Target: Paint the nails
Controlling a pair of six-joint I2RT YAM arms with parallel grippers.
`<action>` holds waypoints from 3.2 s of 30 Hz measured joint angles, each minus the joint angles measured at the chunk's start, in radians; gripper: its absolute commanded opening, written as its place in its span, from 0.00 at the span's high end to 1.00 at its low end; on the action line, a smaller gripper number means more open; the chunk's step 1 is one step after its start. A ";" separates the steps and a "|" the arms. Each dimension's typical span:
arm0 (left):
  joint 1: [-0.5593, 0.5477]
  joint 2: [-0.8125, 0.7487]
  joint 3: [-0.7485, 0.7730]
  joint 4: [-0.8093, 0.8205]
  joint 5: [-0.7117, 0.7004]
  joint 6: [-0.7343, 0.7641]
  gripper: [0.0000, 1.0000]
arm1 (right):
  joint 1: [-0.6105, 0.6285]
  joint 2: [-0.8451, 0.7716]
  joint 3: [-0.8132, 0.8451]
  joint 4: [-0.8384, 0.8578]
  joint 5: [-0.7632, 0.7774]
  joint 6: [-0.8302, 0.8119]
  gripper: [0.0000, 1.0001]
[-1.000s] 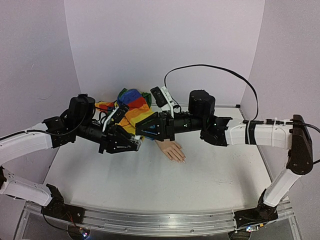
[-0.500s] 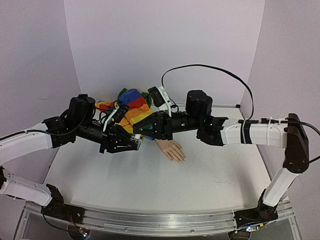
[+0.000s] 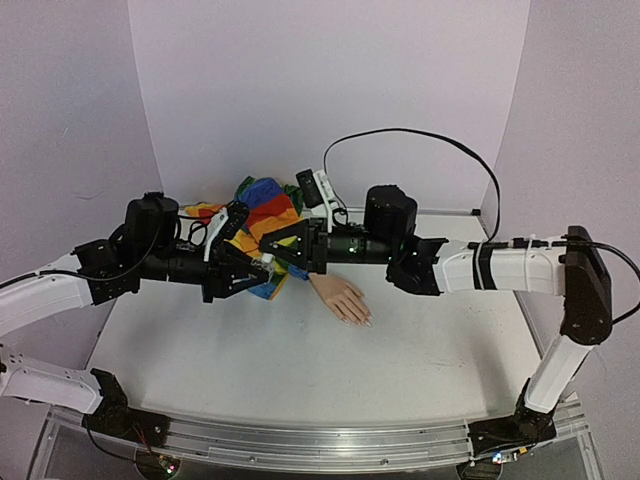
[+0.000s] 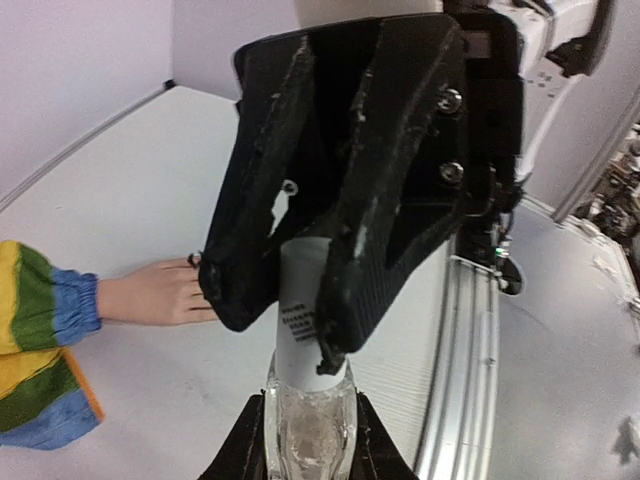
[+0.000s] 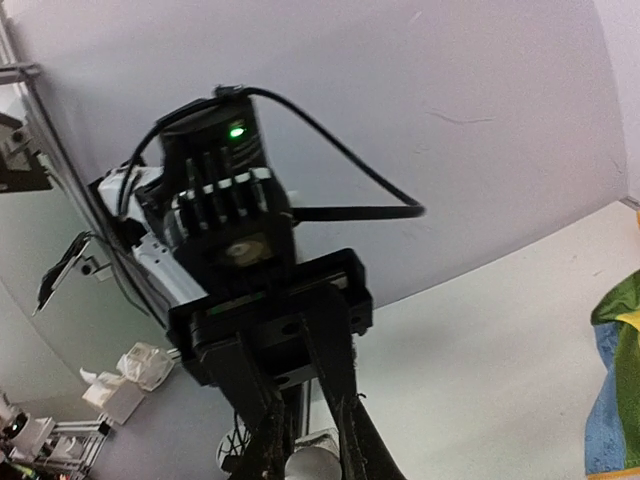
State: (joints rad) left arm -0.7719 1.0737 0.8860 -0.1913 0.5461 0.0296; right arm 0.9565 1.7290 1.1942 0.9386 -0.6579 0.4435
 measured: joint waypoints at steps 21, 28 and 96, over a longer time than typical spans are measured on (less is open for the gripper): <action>-0.010 -0.052 -0.051 -0.058 -0.680 0.035 1.00 | 0.223 0.335 0.548 -0.434 1.014 0.351 0.98; 0.003 -0.052 -0.051 -0.031 -0.684 0.044 1.00 | 0.246 0.304 0.509 -0.460 1.057 0.288 0.51; 0.001 0.072 0.024 -0.001 0.146 -0.032 1.00 | 0.001 -0.006 -0.015 -0.037 -0.049 0.063 1.00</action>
State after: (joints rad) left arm -0.7708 1.1461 0.9104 -0.1925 0.6926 -0.0021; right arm 0.9573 1.7229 1.1790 0.9016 -0.7067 0.5068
